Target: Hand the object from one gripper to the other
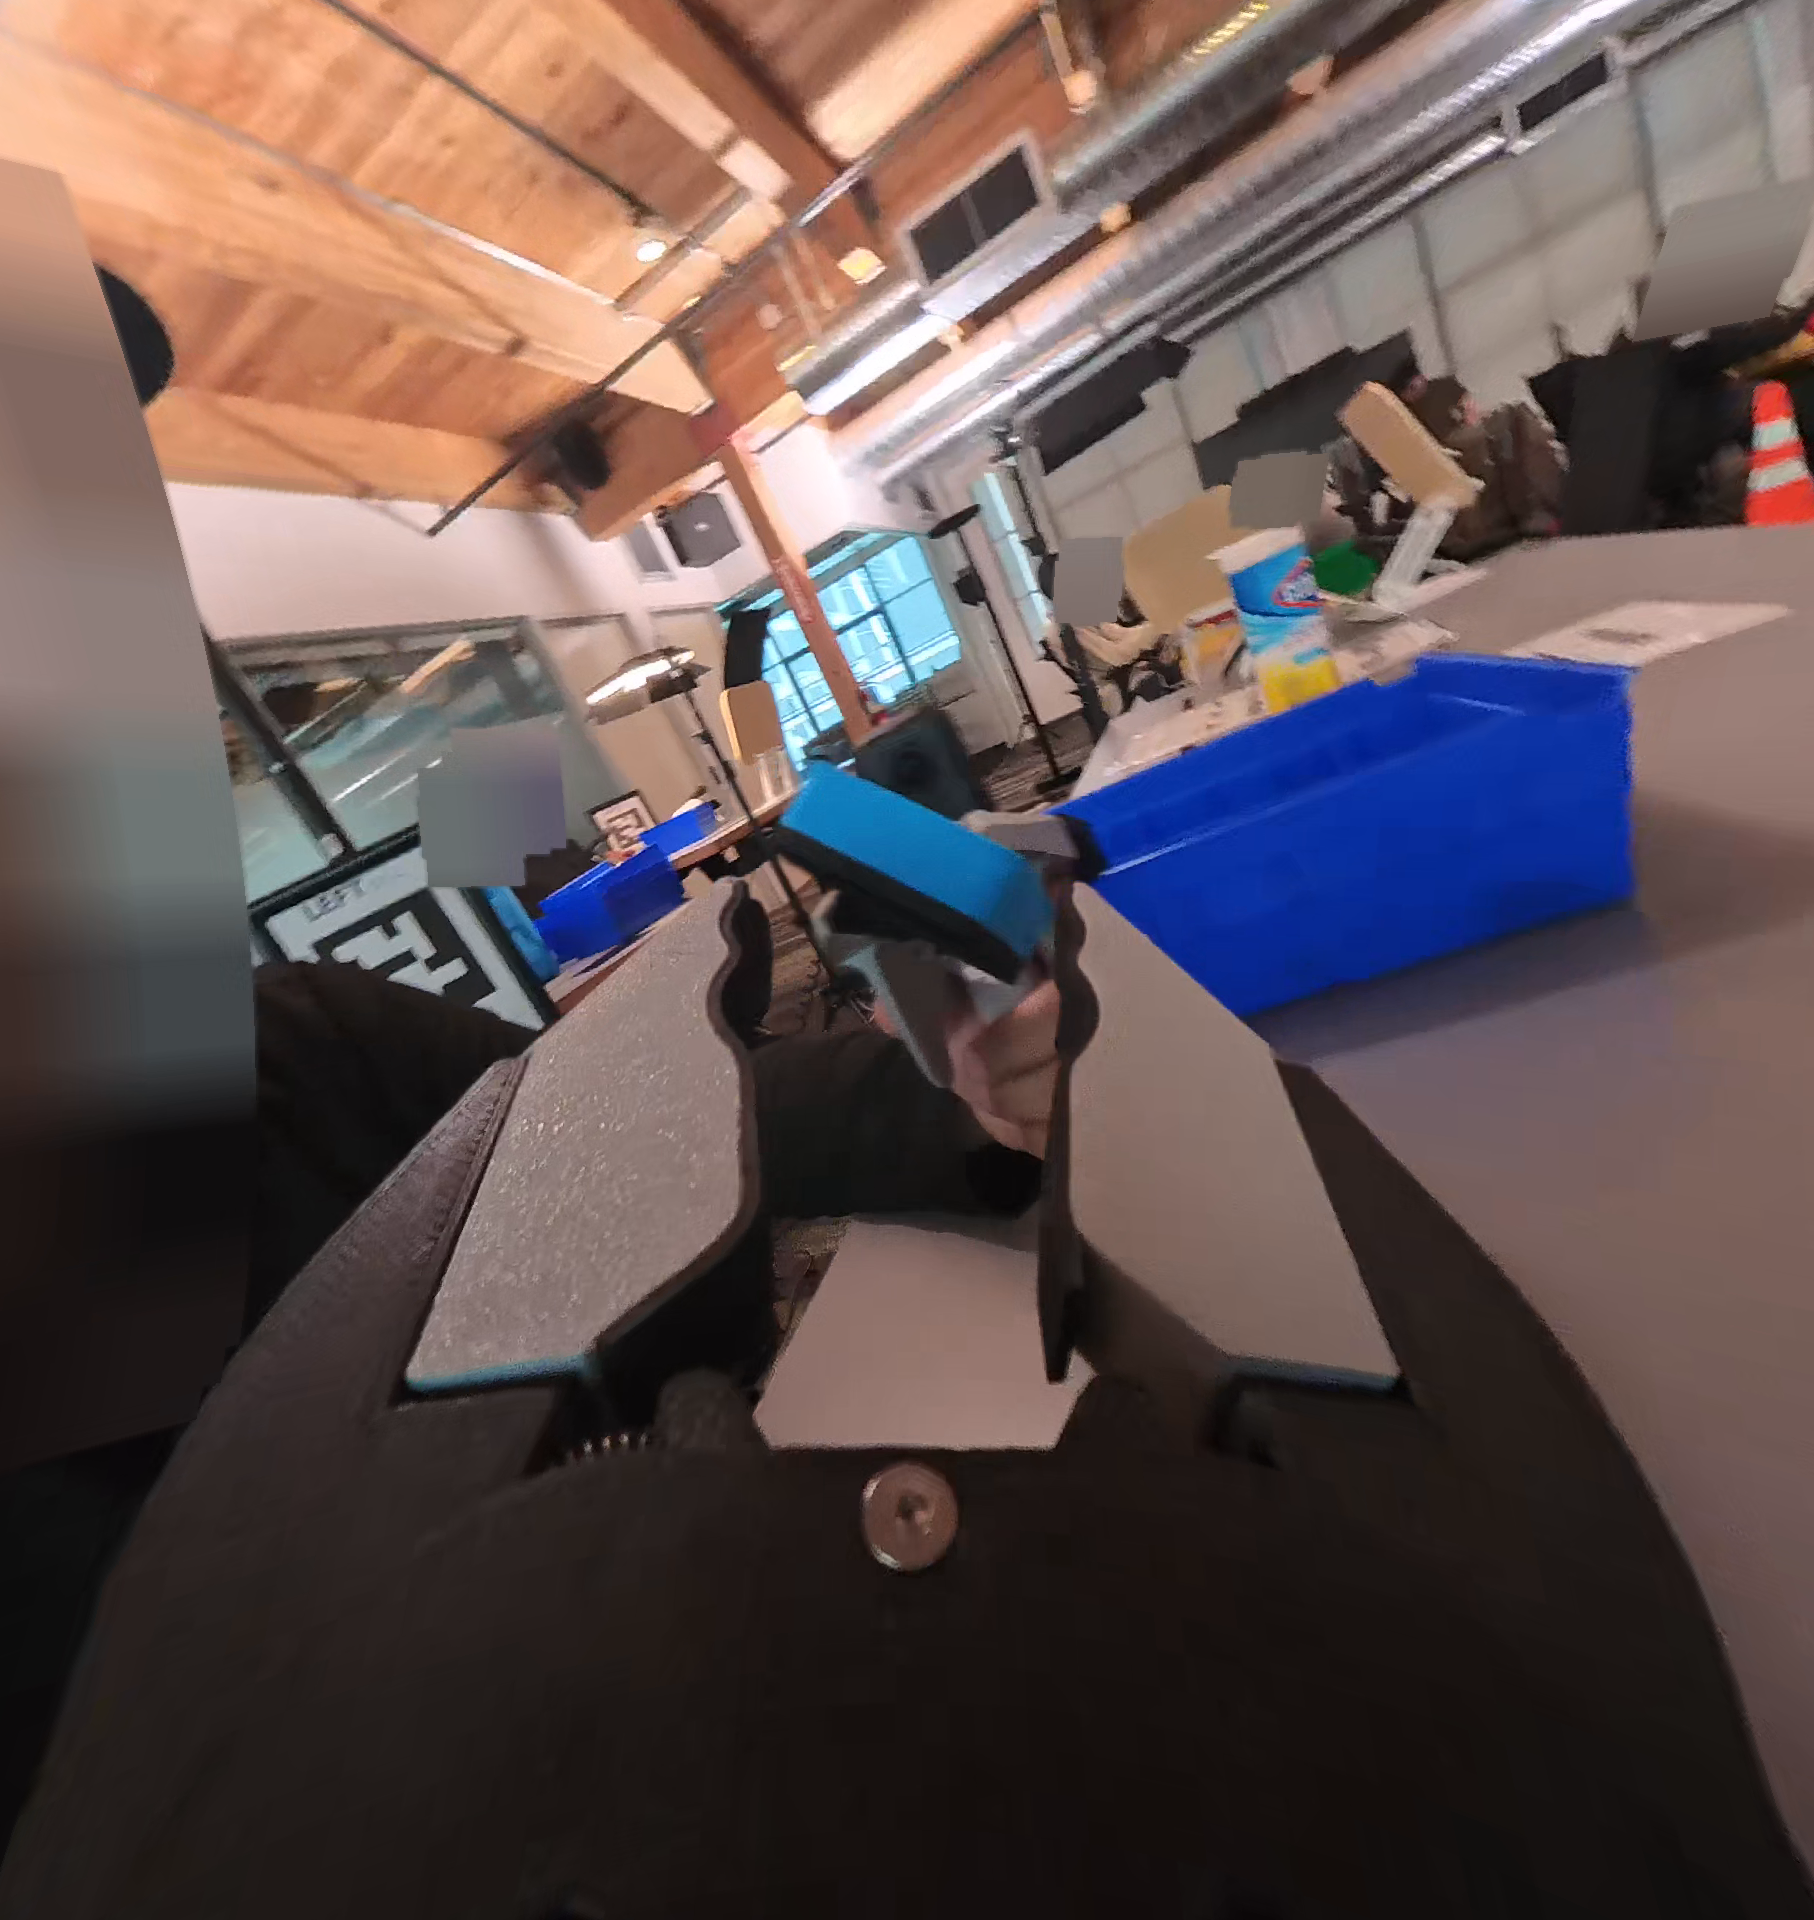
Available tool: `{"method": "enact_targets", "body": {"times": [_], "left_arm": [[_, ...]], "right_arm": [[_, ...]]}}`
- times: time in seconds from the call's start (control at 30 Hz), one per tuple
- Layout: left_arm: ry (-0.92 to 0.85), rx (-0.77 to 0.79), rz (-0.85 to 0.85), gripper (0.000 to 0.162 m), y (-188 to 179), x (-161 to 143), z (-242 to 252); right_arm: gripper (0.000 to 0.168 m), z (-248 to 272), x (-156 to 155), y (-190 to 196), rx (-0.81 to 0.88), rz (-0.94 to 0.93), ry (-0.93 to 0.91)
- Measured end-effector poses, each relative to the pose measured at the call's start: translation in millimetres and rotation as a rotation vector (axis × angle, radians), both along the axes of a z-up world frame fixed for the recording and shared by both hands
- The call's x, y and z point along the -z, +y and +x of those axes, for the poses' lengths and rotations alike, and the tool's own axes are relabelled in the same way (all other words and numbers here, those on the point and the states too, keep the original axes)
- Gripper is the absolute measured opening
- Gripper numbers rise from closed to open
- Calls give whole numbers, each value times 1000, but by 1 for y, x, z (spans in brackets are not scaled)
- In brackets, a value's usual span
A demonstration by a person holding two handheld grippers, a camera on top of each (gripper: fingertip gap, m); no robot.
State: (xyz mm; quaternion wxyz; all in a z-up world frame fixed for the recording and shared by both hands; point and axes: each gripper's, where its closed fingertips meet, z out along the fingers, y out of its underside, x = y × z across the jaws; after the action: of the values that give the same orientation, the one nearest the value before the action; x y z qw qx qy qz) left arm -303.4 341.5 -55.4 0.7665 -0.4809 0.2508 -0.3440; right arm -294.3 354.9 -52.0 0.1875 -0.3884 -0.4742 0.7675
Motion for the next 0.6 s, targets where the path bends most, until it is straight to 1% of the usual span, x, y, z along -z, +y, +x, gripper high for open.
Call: {"method": "enact_targets", "body": {"times": [0.07,0.2,0.27,0.33,0.4,0.43,0.47,0.53,0.57,0.6], "left_arm": [[-28,22,-28,34,1,0,-2],[-30,166,-122,33,-5,7,14],[-54,186,-154,31,-3,8,14],[-91,202,-174,29,-2,5,10],[-114,170,-202,29,4,5,2],[-117,149,-208,27,7,5,-1],[-115,118,-209,26,11,6,-4],[-84,15,-192,24,18,10,-10],[-42,-61,-171,26,22,13,-12],[22,-146,-150,33,27,17,-14]], "right_arm": [[55,1,-1,-4,15,52,21],[54,-2,2,-8,84,178,56],[35,1,4,-16,87,261,75],[29,-3,11,-16,154,377,59],[24,-10,17,-11,236,460,28],[23,-12,17,-7,270,465,19],[22,-14,17,-4,286,442,0],[21,-15,17,7,283,337,-50],[21,-14,16,15,290,272,-65],[21,-12,14,24,302,209,-74]]}}
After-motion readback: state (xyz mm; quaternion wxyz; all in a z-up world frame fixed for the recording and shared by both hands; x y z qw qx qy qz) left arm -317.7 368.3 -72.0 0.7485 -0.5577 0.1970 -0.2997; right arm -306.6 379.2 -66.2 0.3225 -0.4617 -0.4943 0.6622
